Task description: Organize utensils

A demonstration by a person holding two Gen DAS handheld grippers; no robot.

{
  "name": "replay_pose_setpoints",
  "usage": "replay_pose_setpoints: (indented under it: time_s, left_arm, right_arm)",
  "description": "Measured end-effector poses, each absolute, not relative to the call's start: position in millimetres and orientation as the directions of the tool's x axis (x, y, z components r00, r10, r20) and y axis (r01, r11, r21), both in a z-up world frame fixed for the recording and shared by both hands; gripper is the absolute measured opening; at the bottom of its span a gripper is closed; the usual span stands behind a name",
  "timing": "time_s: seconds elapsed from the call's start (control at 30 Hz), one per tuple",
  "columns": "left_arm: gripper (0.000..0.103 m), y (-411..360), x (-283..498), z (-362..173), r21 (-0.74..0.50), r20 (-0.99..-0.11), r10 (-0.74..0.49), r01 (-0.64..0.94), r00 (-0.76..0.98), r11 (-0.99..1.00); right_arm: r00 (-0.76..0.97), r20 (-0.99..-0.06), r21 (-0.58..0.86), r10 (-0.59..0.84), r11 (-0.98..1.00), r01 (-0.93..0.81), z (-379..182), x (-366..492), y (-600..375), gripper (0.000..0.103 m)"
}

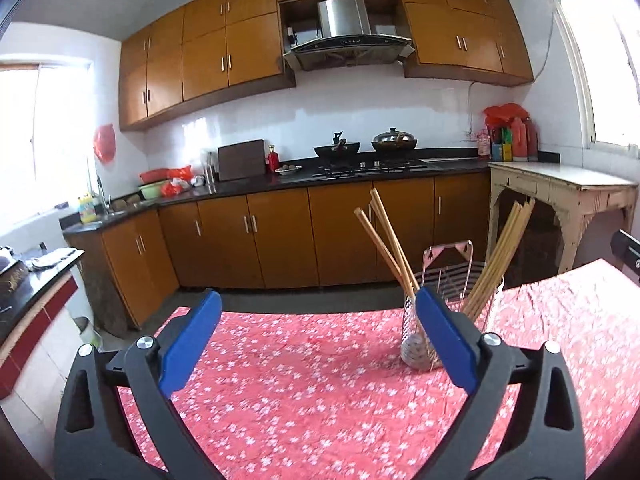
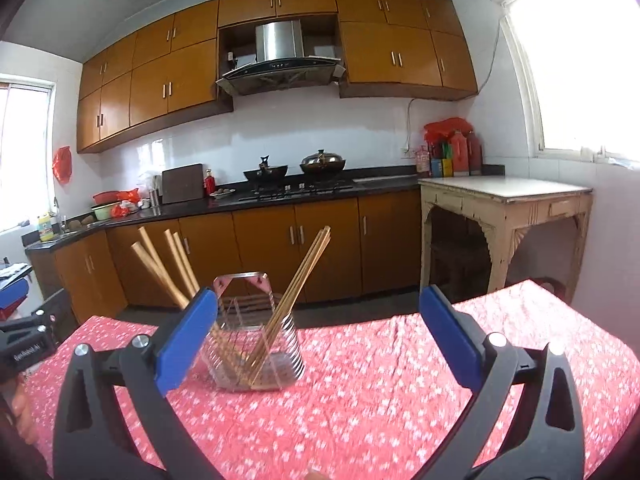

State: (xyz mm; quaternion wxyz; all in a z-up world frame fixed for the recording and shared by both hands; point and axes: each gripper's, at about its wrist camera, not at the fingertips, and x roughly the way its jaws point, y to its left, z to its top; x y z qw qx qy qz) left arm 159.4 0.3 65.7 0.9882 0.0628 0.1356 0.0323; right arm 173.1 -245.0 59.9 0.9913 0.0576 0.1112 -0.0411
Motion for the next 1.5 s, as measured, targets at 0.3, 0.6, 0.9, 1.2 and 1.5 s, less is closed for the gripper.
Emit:
replay_pose_setpoints:
  time_s: [0.3, 0.6, 0.9, 1.2, 1.5]
  left_arm:
    - [0.101, -0.7, 114.0, 39.4, 0.135, -0.254, 0.044, -0.009, 0.966, 0.991]
    - [0.101, 14.6, 90.2, 23.3, -0.001, -0.286, -0.021, 0.022, 0.958, 1.000]
    - [0.101, 13.7, 61.5, 10.6, -0.018, -0.260, -0.044, 0.041, 0.964, 0.999]
    - [0.101, 12.3, 59.6, 1.6, -0.010, -0.271, -0.033, 0.032, 0.962, 0.999]
    - [0.101, 11.4, 56.3, 0.8, -0.008, -0.261, -0.030, 0.029, 0.965, 1.000]
  right_arm:
    - [0.973, -0.230, 0.036, -0.025, 0.999, 0.034, 36.7, 125.3, -220.8, 0.099]
    - [0.977, -0.211, 0.002, -0.004, 1.000, 0.005, 19.8, 87.6, -202.5, 0.099]
    - [0.980, -0.199, 0.036, 0.023, 0.999, -0.016, 4.7, 71.6, -201.1, 0.099]
    - [0.981, -0.191, 0.028, 0.029, 0.999, -0.024, -4.9, 65.3, -194.1, 0.099]
    - [0.981, -0.193, 0.027, 0.026, 0.999, -0.021, -8.2, 65.5, -191.0, 0.099]
